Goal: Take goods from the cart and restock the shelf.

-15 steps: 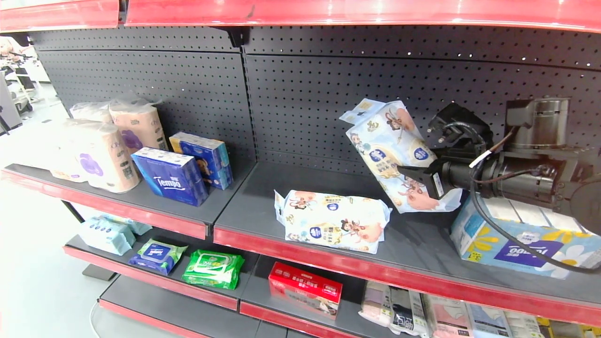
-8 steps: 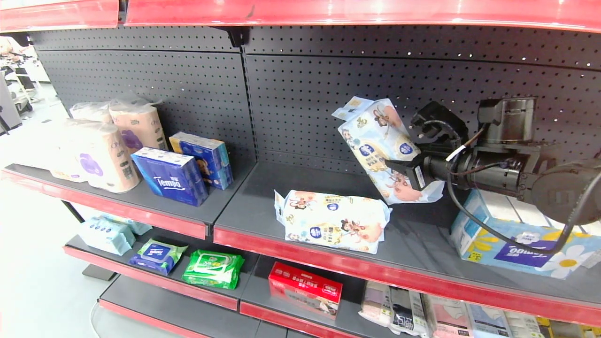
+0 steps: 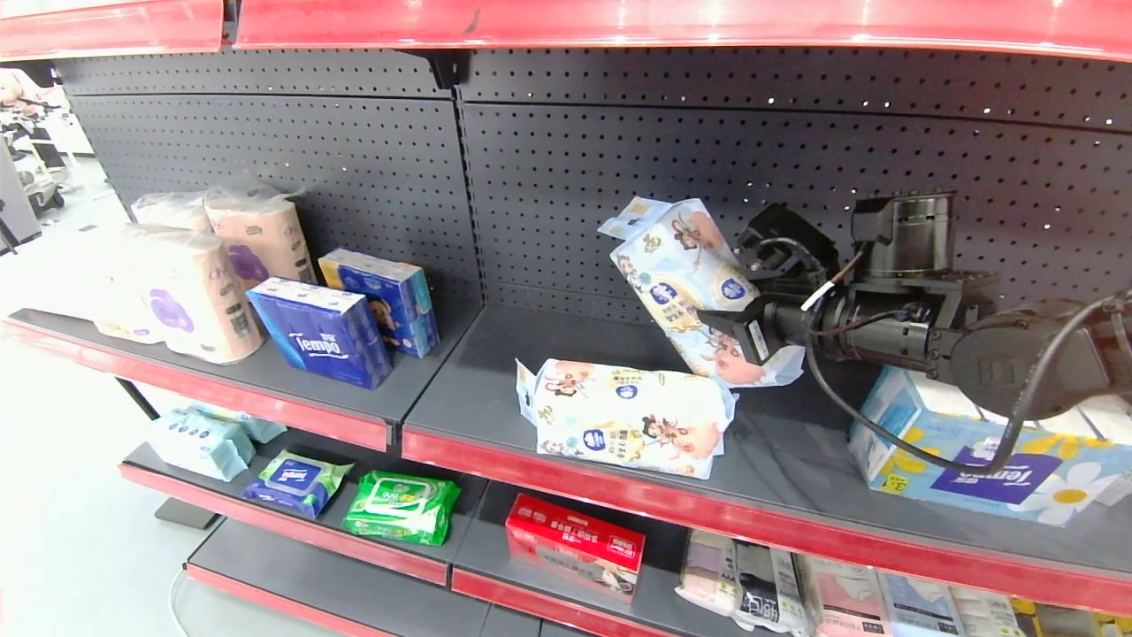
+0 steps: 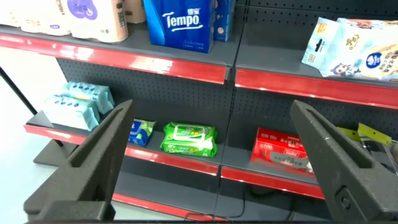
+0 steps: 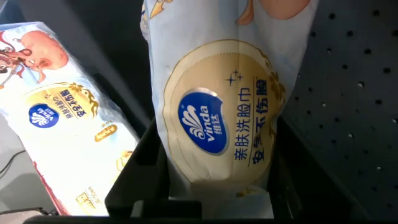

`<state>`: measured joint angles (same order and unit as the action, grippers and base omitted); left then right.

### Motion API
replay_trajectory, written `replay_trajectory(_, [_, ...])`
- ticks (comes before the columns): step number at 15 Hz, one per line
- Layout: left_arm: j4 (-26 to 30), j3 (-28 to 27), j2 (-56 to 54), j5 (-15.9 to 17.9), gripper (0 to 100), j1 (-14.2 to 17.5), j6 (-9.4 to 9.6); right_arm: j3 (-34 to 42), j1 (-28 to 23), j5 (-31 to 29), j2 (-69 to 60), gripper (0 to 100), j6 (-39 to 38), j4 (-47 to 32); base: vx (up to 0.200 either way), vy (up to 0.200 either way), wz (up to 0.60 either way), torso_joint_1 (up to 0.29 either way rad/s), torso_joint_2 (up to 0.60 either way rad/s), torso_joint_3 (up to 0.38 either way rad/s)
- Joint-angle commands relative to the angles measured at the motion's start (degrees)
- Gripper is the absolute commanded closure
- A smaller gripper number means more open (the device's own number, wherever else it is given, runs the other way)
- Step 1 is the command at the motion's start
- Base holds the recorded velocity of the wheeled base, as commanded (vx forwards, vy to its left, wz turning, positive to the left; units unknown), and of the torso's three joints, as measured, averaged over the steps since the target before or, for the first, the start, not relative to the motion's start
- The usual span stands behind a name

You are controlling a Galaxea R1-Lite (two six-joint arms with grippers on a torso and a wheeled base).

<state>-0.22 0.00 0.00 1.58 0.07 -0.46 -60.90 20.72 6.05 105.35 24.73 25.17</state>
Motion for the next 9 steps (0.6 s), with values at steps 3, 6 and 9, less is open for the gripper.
replay_trajectory(3, [-0.04,0.00,0.00,0.00,0,0.01,-0.06,0.87,0.63,0.02,0.03,100,-0.04,0.05,0.000,0.000,0.00,0.000,0.00,0.000])
replay_trajectory(6, [-0.04,0.00,0.00,0.00,0,0.01,0.02,1.14,0.72,0.02,0.38,100,-0.04,-0.04,0.000,0.000,0.00,0.000,0.00,0.000])
replay_trajectory(9, [-0.04,0.00,0.00,0.00,0,0.01,-0.06,1.14,1.07,0.02,0.65,100,-0.13,-0.04,0.000,0.000,0.00,0.000,0.00,0.000])
